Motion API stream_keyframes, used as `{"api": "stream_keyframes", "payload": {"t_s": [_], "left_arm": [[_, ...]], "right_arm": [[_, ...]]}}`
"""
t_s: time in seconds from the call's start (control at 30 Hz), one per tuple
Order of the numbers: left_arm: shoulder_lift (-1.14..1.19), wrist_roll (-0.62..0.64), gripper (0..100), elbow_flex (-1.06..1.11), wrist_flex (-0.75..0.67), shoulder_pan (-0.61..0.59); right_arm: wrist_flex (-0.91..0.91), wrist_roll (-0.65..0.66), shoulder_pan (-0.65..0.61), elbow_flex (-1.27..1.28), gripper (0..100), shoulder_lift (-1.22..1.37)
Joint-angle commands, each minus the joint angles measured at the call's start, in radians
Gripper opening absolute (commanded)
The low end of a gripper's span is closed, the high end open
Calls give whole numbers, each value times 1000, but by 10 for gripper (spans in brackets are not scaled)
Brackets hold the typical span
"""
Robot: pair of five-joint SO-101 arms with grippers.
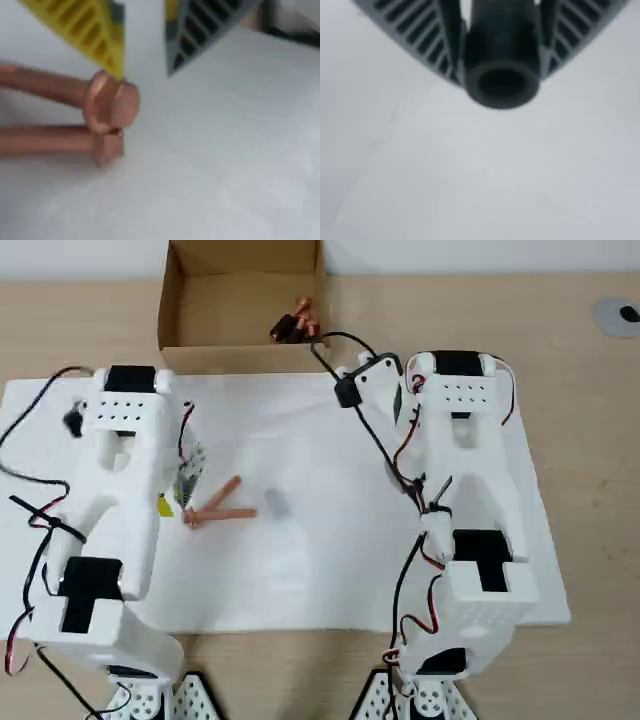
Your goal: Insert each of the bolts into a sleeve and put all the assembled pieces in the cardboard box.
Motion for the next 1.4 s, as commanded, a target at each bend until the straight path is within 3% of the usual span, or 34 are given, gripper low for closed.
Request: {"api": "stream_keyframes", "payload": {"t_s": [0.0, 0.23, 0.6, 0.73, 1.37], "left_arm": [[-7, 190, 57, -38, -5, 58], [-7, 358, 57, -49, -78, 173], [-5, 505, 57, 95, -239, 157], [-12, 514, 57, 166, -307, 147], [-15, 512, 57, 158, -285, 100]], "right_arm": [[2, -5, 22, -42, 11, -68], [0, -5, 22, -42, 11, -68], [-20, -6, 24, -41, 11, -65], [-20, -6, 24, -41, 11, -65], [-20, -5, 24, -42, 11, -64]]}}
